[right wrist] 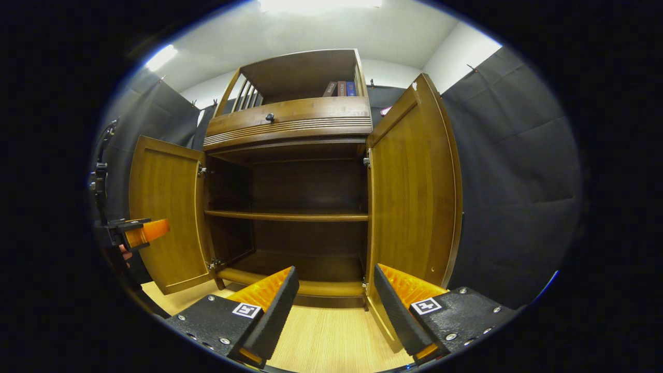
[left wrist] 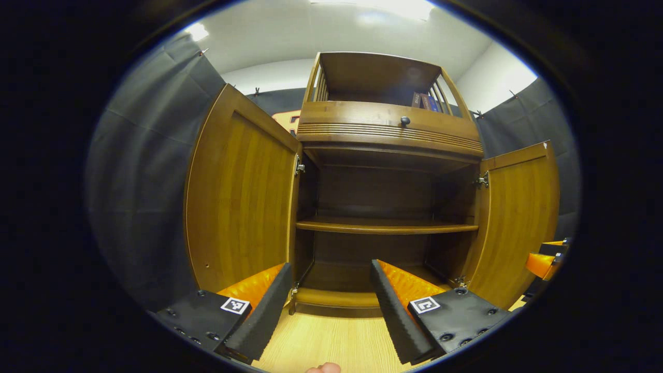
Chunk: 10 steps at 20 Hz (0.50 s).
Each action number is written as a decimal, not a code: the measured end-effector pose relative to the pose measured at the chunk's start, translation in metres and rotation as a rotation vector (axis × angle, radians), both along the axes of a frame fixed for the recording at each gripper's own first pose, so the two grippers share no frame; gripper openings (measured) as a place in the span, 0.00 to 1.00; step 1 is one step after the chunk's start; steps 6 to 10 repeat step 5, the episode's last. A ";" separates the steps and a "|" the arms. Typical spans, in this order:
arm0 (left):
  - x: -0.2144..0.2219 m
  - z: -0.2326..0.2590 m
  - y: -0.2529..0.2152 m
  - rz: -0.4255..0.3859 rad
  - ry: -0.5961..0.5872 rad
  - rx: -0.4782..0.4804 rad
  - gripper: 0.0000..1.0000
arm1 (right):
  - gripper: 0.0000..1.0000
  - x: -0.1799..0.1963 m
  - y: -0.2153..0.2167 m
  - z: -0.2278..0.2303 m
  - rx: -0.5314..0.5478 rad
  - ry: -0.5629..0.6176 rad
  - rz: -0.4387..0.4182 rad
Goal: Open the right door of the double-door shoe cabinet with the right hand, and open the left door with the left hand.
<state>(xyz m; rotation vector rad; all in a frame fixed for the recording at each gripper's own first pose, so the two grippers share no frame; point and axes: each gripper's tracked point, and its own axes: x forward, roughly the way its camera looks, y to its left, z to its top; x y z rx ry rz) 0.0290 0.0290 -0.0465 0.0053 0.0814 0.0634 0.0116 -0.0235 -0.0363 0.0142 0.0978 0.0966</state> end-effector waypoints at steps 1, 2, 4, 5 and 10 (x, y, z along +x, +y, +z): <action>0.001 0.000 0.000 -0.001 -0.002 0.000 0.94 | 0.90 0.000 0.000 0.000 0.002 -0.003 -0.001; 0.001 0.001 0.001 0.000 -0.004 -0.001 0.94 | 0.90 0.000 0.000 0.000 0.003 -0.002 -0.002; 0.002 -0.001 0.003 0.002 -0.002 -0.005 0.94 | 0.90 0.002 0.002 -0.002 0.002 0.002 0.000; 0.003 -0.002 0.003 0.004 -0.001 -0.007 0.94 | 0.90 0.002 0.003 -0.002 0.002 0.000 0.001; 0.003 -0.002 0.003 0.004 -0.001 -0.007 0.94 | 0.90 0.002 0.003 -0.002 0.002 0.000 0.001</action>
